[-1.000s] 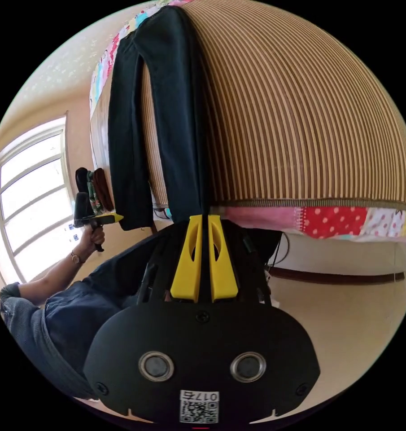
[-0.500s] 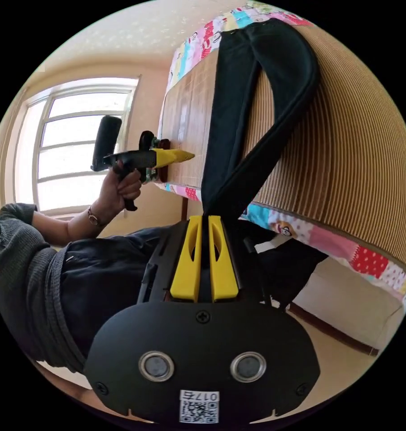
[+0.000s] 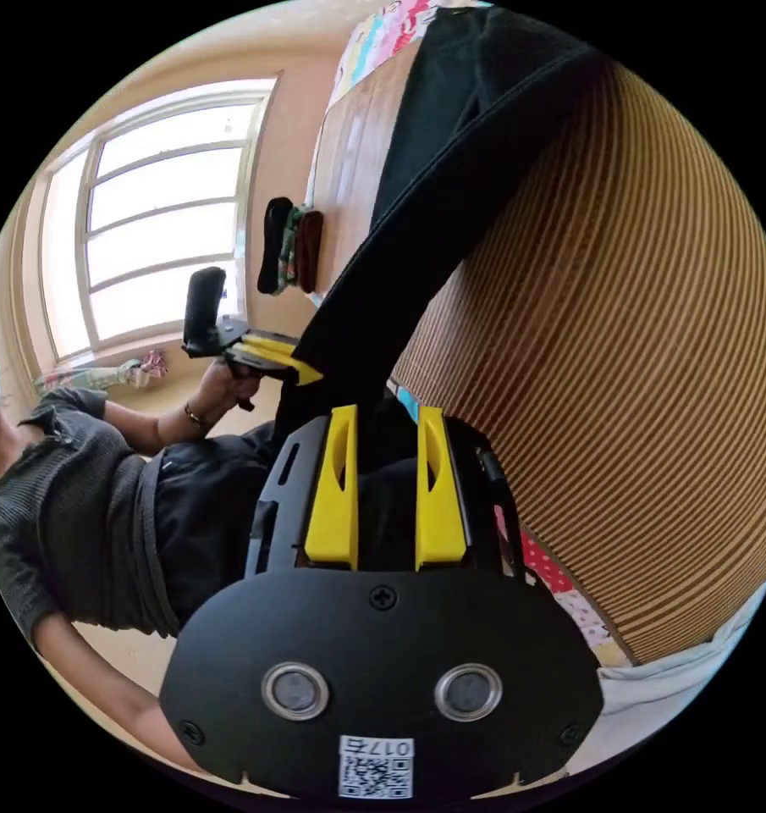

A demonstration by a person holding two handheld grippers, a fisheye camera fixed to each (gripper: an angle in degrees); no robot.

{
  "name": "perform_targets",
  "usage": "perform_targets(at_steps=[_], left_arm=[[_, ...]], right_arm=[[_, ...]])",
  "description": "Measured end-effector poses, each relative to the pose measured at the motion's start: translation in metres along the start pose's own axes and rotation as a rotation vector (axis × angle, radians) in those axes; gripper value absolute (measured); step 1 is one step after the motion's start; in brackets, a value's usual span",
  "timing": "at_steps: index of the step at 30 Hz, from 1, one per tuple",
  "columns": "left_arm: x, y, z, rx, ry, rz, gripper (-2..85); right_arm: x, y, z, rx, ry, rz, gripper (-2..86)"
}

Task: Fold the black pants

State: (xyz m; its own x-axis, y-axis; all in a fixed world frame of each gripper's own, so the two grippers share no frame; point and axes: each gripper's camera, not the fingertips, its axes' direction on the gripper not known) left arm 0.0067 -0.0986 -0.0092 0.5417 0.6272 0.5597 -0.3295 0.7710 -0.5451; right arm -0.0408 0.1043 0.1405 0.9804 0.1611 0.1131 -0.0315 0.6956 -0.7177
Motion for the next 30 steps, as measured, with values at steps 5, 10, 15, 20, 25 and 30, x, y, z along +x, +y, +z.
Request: perform_targets(at_steps=[5, 10, 15, 20, 25, 30], left_arm=[[-0.027, 0.022, 0.016, 0.046, 0.076, -0.082, 3.5], [-0.05, 0.042, 0.039, 0.102, 0.167, -0.109, 3.5], [-0.071, 0.058, 0.052, 0.157, 0.257, -0.055, 3.2], [-0.129, 0.097, 0.045, 0.293, 0.682, -0.035, 2.7], [-0.207, 0.162, 0.014, 0.458, 0.765, -0.146, 2.8], [-0.251, 0.181, -0.019, 0.5, 0.475, -0.291, 3.9]], right_arm=[[0.081, -0.122, -0.115, 0.43, -0.095, 0.137, 14.3], [0.09, -0.242, -0.146, 0.629, 0.0, 0.18, 15.3], [0.073, -0.301, -0.137, 0.753, 0.038, 0.253, 9.5], [-0.118, -0.314, -0.087, 0.838, 0.735, 0.029, 3.6], [-0.239, -0.363, -0.009, 0.869, 0.787, -0.179, 3.1], [-0.248, -0.439, 0.057, 0.72, 0.607, -0.172, 3.8]])
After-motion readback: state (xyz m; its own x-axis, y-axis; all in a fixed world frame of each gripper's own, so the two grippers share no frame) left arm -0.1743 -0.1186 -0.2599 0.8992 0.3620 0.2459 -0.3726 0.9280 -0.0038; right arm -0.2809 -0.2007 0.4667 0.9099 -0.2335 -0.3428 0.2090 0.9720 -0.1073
